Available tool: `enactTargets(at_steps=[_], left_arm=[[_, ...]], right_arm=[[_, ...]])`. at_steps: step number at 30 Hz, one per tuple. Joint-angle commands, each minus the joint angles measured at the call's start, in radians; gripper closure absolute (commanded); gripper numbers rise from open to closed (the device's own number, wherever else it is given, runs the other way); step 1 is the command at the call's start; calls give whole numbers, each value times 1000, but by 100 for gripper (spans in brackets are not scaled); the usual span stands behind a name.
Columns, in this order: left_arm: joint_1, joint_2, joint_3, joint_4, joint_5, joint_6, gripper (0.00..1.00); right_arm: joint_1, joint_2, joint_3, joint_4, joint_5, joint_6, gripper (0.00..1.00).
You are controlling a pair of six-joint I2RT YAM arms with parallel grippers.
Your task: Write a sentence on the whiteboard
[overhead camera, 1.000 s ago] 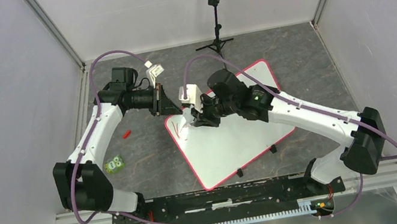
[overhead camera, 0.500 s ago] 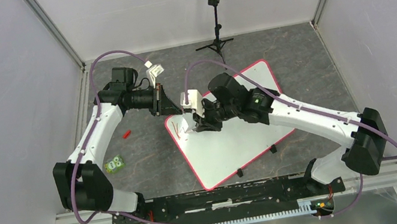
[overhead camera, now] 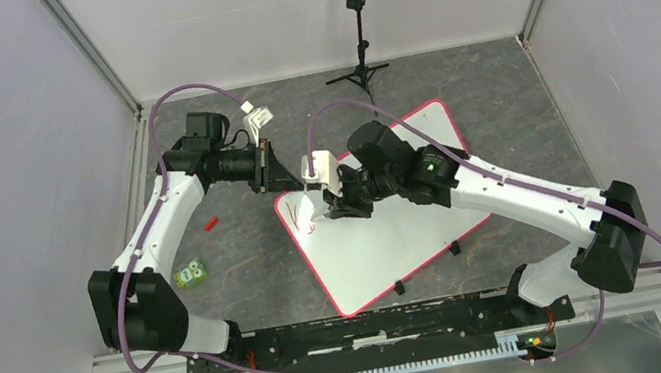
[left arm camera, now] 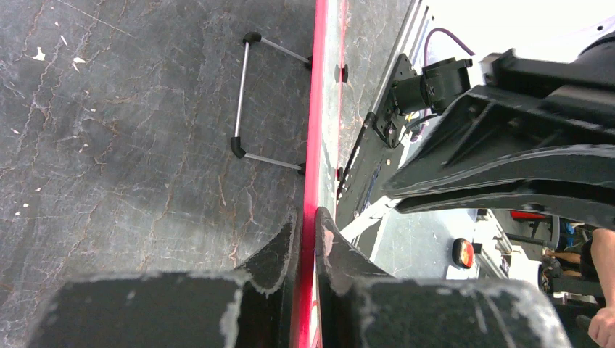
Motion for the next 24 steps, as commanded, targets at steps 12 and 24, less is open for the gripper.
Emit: enactTargets(at_steps=[12, 24], left_arm=[[-2, -33, 7, -13, 10, 18, 98], [-3, -29, 5, -13, 6, 19, 98]], right_arm=[[-4, 46, 154, 47, 42, -2, 100], [-4, 36, 118, 32, 52, -6, 100]])
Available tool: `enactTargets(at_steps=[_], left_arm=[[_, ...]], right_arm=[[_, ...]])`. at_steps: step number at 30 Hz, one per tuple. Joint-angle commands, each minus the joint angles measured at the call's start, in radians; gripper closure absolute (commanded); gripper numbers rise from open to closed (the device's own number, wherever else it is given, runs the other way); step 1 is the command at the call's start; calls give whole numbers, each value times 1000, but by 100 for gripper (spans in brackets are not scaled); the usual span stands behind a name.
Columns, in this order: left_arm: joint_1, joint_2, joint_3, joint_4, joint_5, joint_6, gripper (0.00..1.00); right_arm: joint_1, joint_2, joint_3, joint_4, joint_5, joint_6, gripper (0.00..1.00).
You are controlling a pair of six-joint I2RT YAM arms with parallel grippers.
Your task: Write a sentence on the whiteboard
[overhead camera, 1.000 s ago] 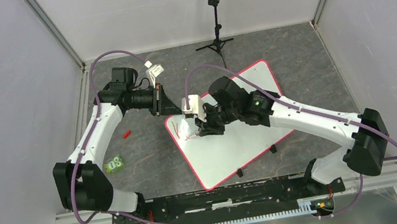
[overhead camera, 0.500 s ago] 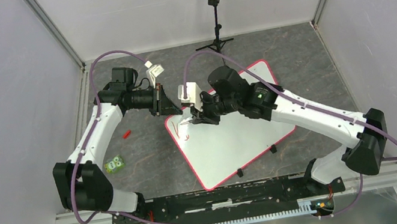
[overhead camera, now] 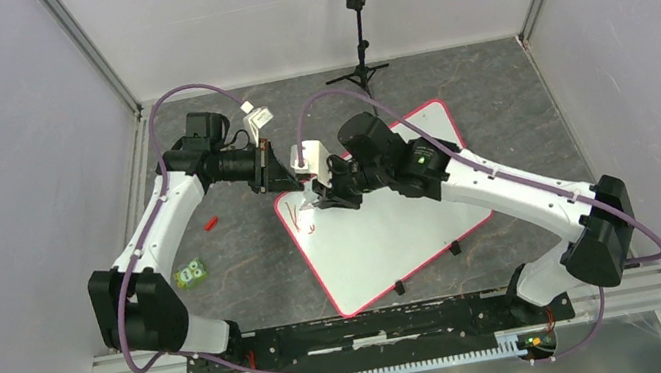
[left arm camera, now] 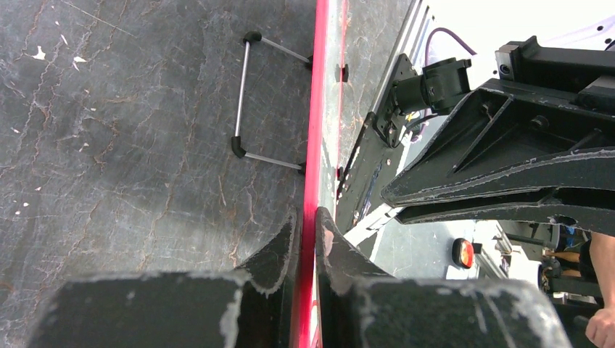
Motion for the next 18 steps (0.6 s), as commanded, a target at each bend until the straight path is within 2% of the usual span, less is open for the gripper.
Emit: enactTargets(at_steps=[1, 18], left_arm=[[-4, -28, 6, -11, 5, 19, 98], [-4, -31, 9, -11, 1, 18, 98]], right_arm=[[-3, -30, 11, 18, 11, -6, 100], [-10, -75, -60, 12, 21, -19, 100]])
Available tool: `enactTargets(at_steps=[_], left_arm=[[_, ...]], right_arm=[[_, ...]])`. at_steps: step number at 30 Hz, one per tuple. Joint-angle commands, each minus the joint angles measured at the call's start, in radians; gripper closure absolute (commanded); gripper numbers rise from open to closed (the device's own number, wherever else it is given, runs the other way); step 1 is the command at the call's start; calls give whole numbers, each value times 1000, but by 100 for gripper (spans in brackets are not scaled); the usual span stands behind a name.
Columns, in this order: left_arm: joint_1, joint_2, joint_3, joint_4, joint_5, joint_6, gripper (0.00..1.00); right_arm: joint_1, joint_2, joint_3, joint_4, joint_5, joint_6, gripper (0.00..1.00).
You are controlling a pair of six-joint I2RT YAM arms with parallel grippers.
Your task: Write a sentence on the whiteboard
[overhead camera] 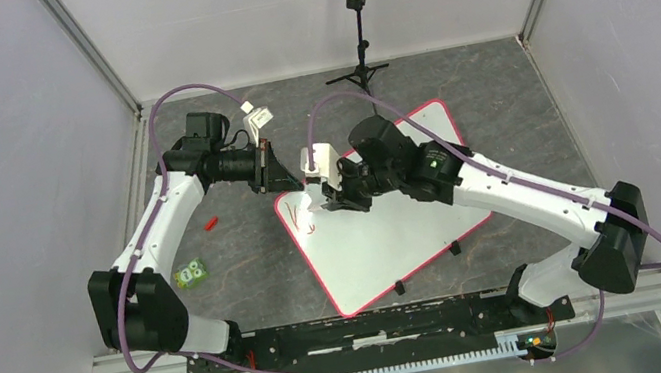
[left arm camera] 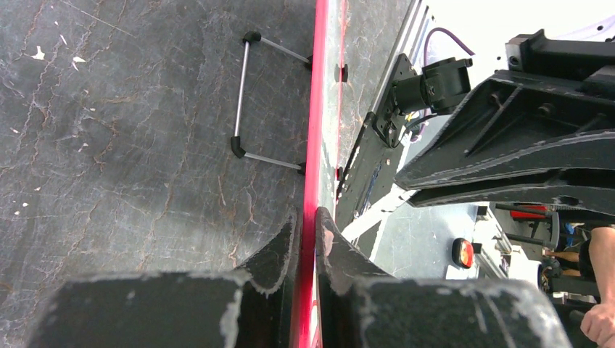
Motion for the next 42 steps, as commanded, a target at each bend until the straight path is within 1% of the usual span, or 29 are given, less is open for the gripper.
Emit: enactTargets(at_steps=[1, 16, 23, 32, 37, 42], left_arm=[[-4, -30, 9, -11, 0, 20, 98], [-3, -27, 6, -10, -2, 19, 98], [-3, -28, 6, -10, -3, 21, 98], [-3, -27, 6, -11, -4, 20, 98], [-4, -24, 9, -11, -4, 21, 98], [-3, -26, 11, -10, -6, 18, 98]], right_arm=[[-5, -8, -17, 22, 24, -15, 100], [-10, -22, -107, 39, -7, 7, 100], [-11, -12, -71, 45, 6, 6, 100], [-67, 12, -2, 49, 6, 11, 100], [-74, 19, -1, 42, -8, 9, 100], [-74, 3, -33, 35, -13, 7, 100]])
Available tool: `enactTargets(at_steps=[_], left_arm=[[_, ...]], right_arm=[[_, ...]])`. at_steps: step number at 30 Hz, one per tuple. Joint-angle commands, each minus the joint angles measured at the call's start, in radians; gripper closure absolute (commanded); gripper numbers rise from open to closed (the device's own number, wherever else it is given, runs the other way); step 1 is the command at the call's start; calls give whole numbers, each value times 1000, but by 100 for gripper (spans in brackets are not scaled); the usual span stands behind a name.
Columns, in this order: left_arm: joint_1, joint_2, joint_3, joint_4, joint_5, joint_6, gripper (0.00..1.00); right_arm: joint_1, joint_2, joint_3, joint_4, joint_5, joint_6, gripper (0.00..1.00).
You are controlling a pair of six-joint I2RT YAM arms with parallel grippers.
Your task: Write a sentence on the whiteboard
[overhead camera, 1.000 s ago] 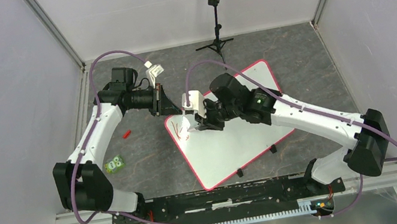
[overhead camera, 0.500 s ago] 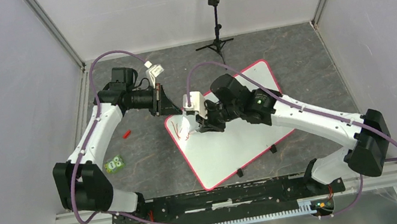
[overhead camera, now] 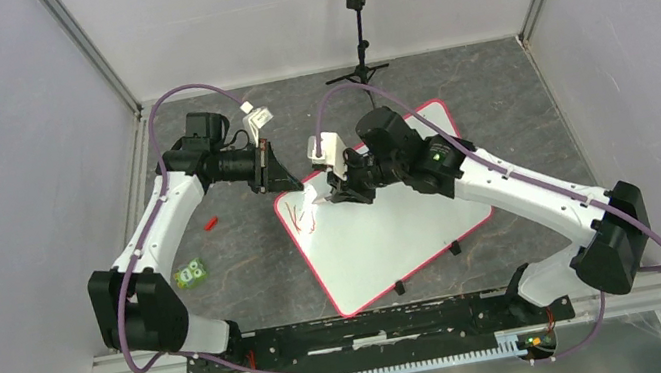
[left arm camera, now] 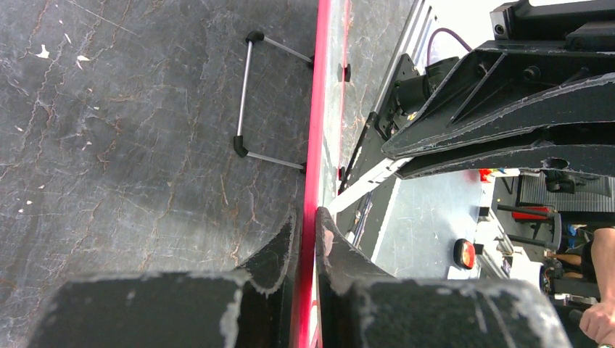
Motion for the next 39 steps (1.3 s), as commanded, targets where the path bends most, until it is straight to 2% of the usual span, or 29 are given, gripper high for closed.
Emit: enactTargets(at_steps=[1, 11, 22, 39], left_arm=[[-3, -25, 12, -10, 0, 17, 98], [-3, -23, 11, -10, -2, 19, 98], [-3, -31, 11, -11, 0, 18, 98], [-3, -20, 11, -10, 3, 22, 98]], right_arm=[[-5, -6, -11, 7, 19, -1, 100], [1, -50, -94, 0, -23, 27, 100], [-14, -67, -5, -2, -37, 37, 100], [-57, -61, -14, 9, 23, 42, 100]])
